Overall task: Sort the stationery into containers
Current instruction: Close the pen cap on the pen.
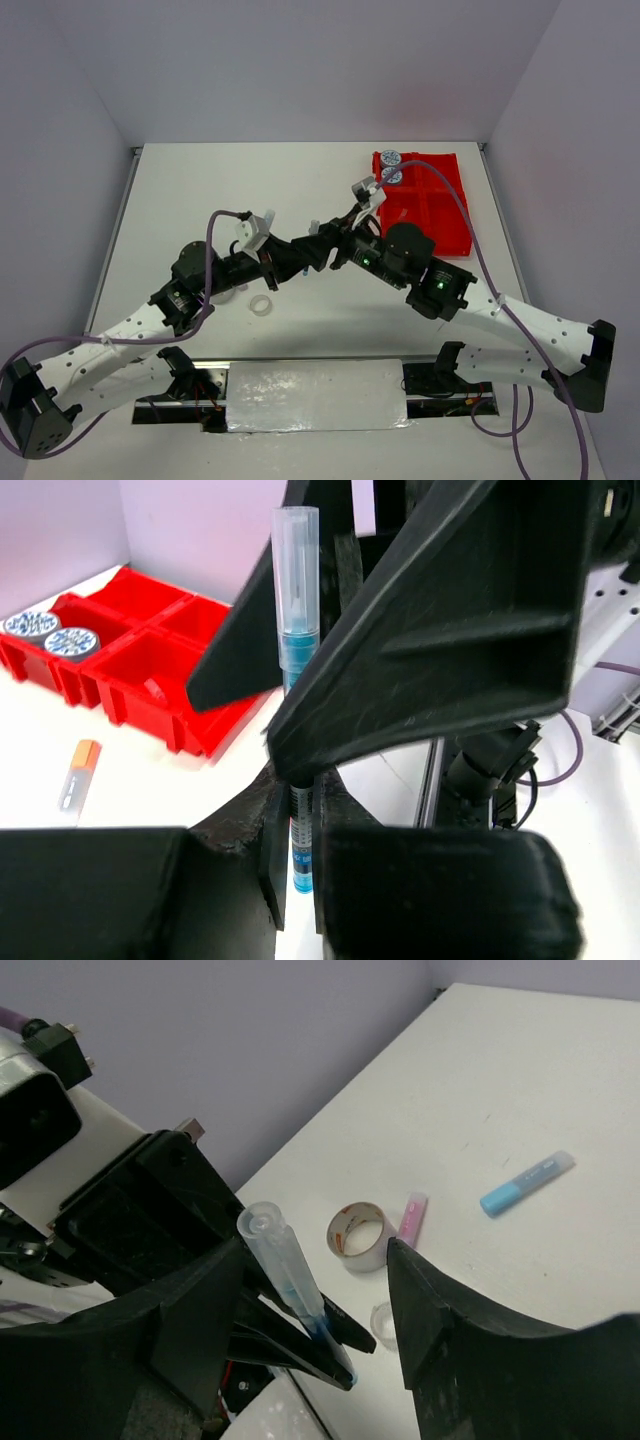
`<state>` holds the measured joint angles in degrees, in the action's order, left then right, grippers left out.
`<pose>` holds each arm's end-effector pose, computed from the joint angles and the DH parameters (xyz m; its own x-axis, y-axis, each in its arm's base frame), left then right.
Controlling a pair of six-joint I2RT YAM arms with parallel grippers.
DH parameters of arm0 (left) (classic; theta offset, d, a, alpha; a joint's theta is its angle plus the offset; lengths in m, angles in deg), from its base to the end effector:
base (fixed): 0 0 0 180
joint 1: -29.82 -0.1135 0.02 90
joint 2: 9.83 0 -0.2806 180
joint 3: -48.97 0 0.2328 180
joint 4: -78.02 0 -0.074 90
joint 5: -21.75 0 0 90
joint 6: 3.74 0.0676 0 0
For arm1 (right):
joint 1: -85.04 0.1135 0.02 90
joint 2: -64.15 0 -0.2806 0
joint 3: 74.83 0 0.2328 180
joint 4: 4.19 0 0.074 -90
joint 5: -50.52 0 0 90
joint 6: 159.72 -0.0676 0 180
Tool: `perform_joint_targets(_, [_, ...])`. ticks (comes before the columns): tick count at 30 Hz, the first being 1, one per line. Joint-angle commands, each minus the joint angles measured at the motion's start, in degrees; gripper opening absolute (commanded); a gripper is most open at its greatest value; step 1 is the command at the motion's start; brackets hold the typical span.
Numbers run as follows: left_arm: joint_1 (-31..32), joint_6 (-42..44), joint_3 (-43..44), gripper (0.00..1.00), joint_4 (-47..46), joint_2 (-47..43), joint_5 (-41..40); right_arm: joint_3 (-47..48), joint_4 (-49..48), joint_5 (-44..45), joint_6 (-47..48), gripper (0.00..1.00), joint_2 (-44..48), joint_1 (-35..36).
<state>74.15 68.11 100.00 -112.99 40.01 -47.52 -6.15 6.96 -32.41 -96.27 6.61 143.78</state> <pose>0.1306 -0.1610 0.3618 -0.1370 -0.2734 -0.9521 0.9033 0.3600 -0.2334 0.1311 0.1999 0.3952 -0.3507 0.2771 -0.8946 -0.7017 0.5549 0.4470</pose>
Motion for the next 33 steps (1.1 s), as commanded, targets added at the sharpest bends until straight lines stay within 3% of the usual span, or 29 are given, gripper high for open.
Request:
perform_joint_targets(1, [-0.13,0.84,0.03,0.0,-5.95,-0.98,3.17,4.88,2.03,-2.23,5.17,0.67,2.6,0.32])
perform_joint_targets(11, [-0.13,1.89,1.08,0.0,-4.63,0.87,14.06,11.29,7.38,-11.63,19.07,0.78,5.33,-2.13])
perform_joint_targets(16, [-0.04,2.24,2.05,0.0,-4.37,1.48,20.22,12.8,10.03,-28.91,18.81,0.78,4.89,-9.51])
perform_joint_targets(18, [-0.13,2.33,2.05,0.0,-4.11,1.57,19.61,12.19,10.3,-29.05,18.9,0.77,5.5,-9.79])
perform_joint_targets(23, [-0.04,1.89,1.7,0.0,-4.89,1.57,17.42,7.8,8.19,-29.04,17.41,0.66,6.65,-9.79])
perform_joint_targets(27, [-0.13,1.54,2.13,0.0,-4.98,2.62,16.8,5.51,5.64,-31.42,16.0,0.64,7.18,-9.96])
perform_joint_targets(32, [-0.13,1.01,2.14,0.0,-5.68,3.07,16.36,3.57,4.41,-30.98,15.82,0.49,6.91,-9.79])
perform_joint_targets(33, [-0.13,1.01,2.14,0.0,-5.86,2.98,16.27,3.31,4.23,-30.8,15.56,0.43,6.83,-9.79])
